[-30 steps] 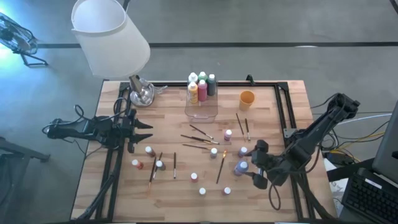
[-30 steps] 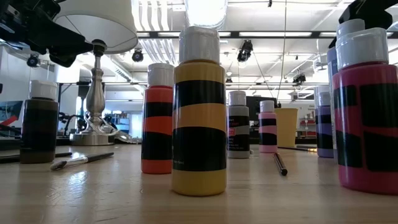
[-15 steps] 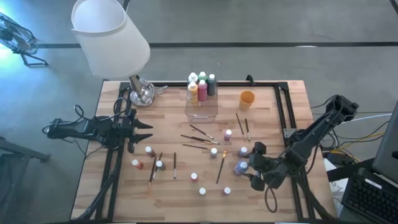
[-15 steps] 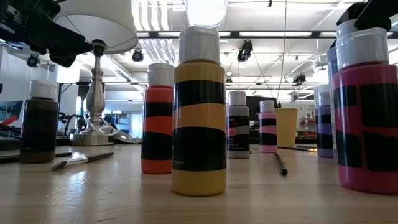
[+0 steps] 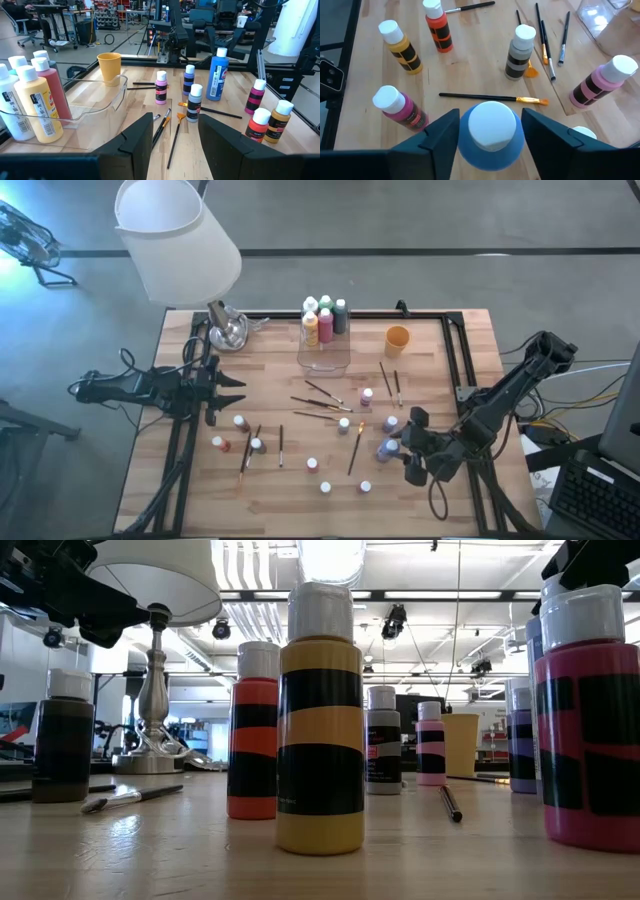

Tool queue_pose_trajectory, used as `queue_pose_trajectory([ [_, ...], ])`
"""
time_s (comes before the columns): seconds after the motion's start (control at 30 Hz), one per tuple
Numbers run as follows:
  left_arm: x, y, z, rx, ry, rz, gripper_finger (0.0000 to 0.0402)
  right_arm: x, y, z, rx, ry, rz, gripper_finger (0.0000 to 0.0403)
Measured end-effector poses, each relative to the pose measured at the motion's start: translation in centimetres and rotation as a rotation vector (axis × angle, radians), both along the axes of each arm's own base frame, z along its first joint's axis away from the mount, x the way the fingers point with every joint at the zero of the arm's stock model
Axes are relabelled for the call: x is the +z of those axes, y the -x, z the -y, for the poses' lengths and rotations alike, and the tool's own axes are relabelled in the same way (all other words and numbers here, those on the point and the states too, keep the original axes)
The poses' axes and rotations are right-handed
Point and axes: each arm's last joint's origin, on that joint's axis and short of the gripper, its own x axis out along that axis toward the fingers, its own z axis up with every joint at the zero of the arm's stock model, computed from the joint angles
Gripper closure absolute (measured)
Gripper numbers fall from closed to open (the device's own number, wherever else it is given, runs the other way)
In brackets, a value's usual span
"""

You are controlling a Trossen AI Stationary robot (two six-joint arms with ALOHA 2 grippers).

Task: Pick & Place Paint Supplies
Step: Put the big blue paint bottle into the bin

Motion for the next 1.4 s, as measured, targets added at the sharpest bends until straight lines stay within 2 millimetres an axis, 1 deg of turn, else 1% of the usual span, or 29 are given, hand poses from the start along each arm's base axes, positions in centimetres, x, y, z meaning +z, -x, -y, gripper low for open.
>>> queue_pose_trajectory([
  [0.67, 0.00, 0.00, 0.00, 0.000, 0.000, 0.000, 0.0238, -0.05, 0.00, -0.01, 0.006, 0.004, -0.006, 0.0264],
  [0.97, 0.00, 0.00, 0.01, -0.001, 0.000, 0.000, 0.0239, -0.06, 0.01, 0.00, 0.007, 0.005, -0.008, 0.0270],
  [1.13, 0.00, 0.00, 0.01, 0.000, 0.000, 0.000, 0.0238, -0.05, 0.01, 0.00, 0.007, 0.004, -0.009, 0.0287],
  [1.23, 0.00, 0.00, 0.01, -0.001, 0.000, 0.000, 0.0238, 0.01, 0.06, 0.03, 0.008, 0.000, -0.009, 0.0287],
  [1.33, 0.00, 0.00, 0.01, 0.000, 0.000, 0.000, 0.0239, 0.22, 0.12, 0.11, 0.009, -0.004, -0.013, 0.0287],
  [1.4, 0.00, 0.00, 0.01, 0.000, 0.000, 0.000, 0.0238, 0.81, 0.13, 0.17, 0.009, 0.001, -0.025, 0.0282],
])
